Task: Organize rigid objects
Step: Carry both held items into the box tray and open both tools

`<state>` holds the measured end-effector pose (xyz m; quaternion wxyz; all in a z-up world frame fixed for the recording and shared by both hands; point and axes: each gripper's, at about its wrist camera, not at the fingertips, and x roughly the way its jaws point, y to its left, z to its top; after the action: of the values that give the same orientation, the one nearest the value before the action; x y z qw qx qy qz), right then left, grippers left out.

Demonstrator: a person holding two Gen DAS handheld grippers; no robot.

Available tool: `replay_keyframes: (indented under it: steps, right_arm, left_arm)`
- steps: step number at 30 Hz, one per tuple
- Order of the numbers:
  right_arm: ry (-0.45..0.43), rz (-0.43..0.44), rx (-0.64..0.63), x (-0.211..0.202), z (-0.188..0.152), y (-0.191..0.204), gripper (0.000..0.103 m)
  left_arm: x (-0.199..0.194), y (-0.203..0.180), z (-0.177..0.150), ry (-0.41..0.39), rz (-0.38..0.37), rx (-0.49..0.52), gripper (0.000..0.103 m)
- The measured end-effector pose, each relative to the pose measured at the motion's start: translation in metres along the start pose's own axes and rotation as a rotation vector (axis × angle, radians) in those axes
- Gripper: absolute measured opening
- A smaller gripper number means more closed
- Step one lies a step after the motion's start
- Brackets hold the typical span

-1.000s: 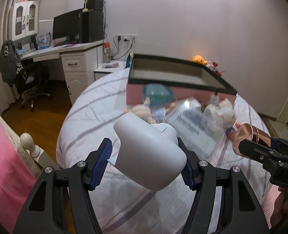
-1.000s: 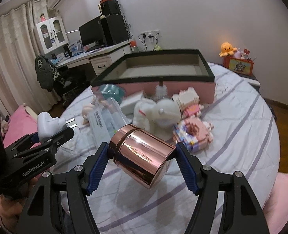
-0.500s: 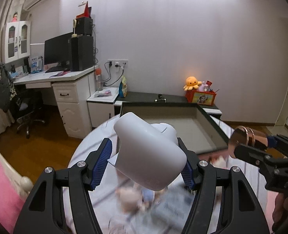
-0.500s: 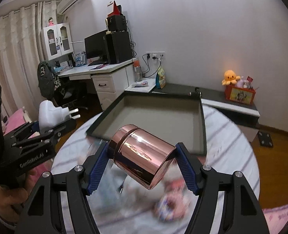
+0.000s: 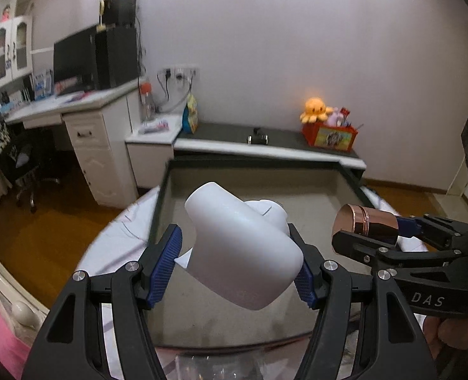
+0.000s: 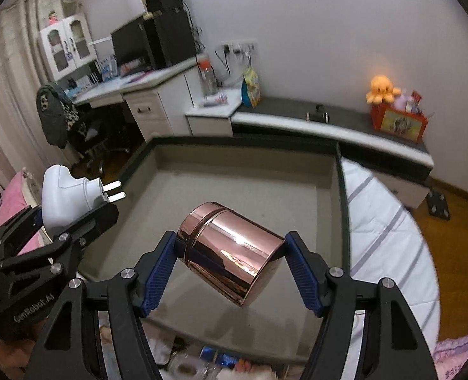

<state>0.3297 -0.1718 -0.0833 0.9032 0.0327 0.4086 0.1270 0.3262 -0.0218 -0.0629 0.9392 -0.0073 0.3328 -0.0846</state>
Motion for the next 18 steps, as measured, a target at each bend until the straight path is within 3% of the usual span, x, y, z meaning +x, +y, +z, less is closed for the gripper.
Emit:
replay_keyframes:
  steps: [6, 8, 14, 18]
  right_arm:
    - [0.073, -0.013, 0.041, 0.030, -0.005, -0.015, 0.072]
    - [0.080, -0.003, 0.059, 0.032, -0.007, -0.018, 0.082]
    - [0.066, 0.003, 0.084, 0.023, -0.010, -0.024, 0.085]
    - [0.007, 0.006, 0.119, -0.001, -0.016, -0.027, 0.087]
  left_arm:
    - [0.034, 0.002, -0.007, 0.084, 0.006, -0.010, 0.066]
    - [0.035, 0.004, -0.008, 0.088, 0.010, -0.012, 0.069]
    - [0.012, 0.006, -0.007, 0.028, 0.045, -0.004, 0.099]
    - [-0.019, 0.007, -0.007, -0.035, 0.092, 0.014, 0.103]
